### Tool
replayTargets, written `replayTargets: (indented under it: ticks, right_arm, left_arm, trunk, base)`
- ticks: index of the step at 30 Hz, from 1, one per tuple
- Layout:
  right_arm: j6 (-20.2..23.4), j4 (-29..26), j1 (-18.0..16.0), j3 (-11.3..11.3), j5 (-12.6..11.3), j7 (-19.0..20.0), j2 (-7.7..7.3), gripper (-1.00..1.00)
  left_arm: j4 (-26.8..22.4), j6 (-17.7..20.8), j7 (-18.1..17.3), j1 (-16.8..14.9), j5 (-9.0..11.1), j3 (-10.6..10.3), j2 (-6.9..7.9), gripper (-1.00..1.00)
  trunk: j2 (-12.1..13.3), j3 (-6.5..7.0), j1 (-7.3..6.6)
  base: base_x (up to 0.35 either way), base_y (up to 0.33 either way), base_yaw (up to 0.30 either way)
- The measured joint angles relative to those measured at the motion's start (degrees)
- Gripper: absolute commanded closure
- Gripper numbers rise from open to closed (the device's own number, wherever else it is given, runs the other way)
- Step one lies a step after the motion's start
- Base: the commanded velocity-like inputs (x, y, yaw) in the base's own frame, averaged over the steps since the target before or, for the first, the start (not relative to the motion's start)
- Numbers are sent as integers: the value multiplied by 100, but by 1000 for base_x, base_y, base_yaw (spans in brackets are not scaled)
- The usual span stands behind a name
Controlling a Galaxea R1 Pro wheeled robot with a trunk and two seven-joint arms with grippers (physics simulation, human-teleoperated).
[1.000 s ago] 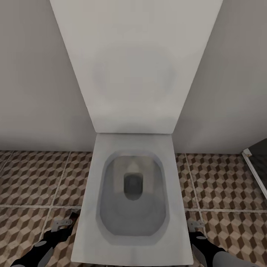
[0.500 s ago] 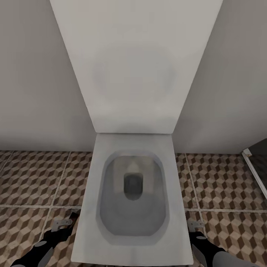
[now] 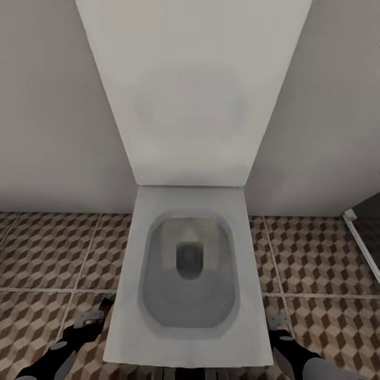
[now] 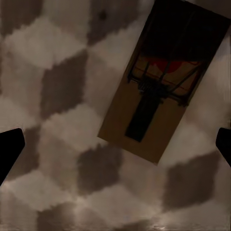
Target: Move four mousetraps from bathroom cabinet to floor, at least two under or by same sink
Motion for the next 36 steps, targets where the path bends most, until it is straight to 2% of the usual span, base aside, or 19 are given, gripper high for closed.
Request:
replayTargets:
  ticks: [36]
  right_arm:
    - [-52,-3,0,0,0,-1,5,-100]
  left_arm:
    - [-33,-6,-50,0,-3,-1,4,-100]
  trunk:
    - [0,0,1]
  base:
    - [-335,0,0]
